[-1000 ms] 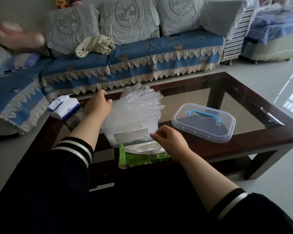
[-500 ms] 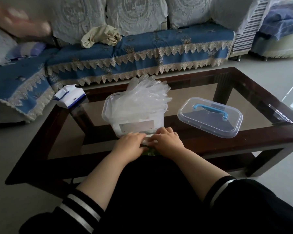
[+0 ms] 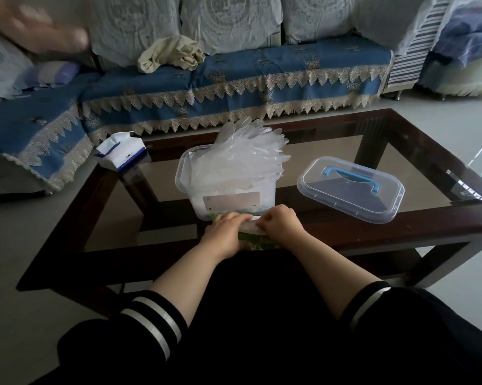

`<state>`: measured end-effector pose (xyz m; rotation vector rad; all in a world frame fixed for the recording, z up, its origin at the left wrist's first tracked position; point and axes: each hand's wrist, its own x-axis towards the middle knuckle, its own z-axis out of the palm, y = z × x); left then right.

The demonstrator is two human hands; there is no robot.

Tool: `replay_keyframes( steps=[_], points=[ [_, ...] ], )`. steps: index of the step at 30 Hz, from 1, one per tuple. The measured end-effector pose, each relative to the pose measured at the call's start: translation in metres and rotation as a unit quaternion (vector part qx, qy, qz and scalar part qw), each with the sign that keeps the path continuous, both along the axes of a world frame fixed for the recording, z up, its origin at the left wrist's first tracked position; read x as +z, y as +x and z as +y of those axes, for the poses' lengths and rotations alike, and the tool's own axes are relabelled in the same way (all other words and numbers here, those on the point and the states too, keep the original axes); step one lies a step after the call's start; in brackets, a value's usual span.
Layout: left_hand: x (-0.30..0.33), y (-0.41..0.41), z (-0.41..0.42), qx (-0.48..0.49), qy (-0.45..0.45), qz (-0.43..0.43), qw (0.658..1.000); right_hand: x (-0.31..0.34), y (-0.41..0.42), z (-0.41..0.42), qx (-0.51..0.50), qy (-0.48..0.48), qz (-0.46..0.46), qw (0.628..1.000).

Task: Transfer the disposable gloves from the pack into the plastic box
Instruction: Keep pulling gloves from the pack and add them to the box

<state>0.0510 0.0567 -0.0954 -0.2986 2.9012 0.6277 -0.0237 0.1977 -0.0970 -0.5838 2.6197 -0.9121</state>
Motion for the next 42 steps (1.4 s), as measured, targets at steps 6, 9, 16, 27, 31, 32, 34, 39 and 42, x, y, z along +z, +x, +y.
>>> replay_keyframes(
  steps=[6, 9, 16, 27, 31, 32, 34, 39, 42],
  points=[
    [0.003, 0.000, -0.003, 0.003, 0.034, -0.011, 0.999, 0.014, -0.001, 0.007, -0.055, -0.083, -0.019, 0.995],
    [0.002, 0.000, -0.004, 0.006, 0.029, -0.012, 0.999, 0.014, -0.001, 0.006, -0.047, -0.109, -0.018, 0.993],
    [-0.002, -0.002, -0.006, 0.026, 0.039, -0.008, 0.999, 0.017, 0.007, 0.005, -0.016, -0.121, 0.018, 0.992],
    [0.003, 0.002, 0.001, 0.005, -0.040, -0.021, 0.999, 0.063, 0.022, 0.042, -0.108, -0.599, -0.176, 0.773],
    [0.025, 0.013, 0.010, 0.092, -0.064, 0.089, 0.990, 0.060, 0.017, 0.045, -0.086, -0.580, -0.230, 0.777],
    [0.032, 0.018, 0.013, 0.131, -0.030, 0.152, 0.979, 0.059, 0.017, 0.045, -0.074, -0.571, -0.236, 0.783],
    [0.052, 0.025, 0.018, 0.172, 0.026, 0.310, 0.935, 0.056, 0.016, 0.045, -0.057, -0.562, -0.257, 0.784],
    [0.113, 0.007, 0.024, 0.066, 0.090, 0.421, 0.900, 0.057, 0.018, 0.042, -0.003, -0.539, -0.292, 0.791],
    [0.143, -0.013, 0.026, 0.020, 0.105, 0.190, 0.976, 0.058, 0.021, 0.042, 0.026, -0.530, -0.304, 0.791]
  ],
)
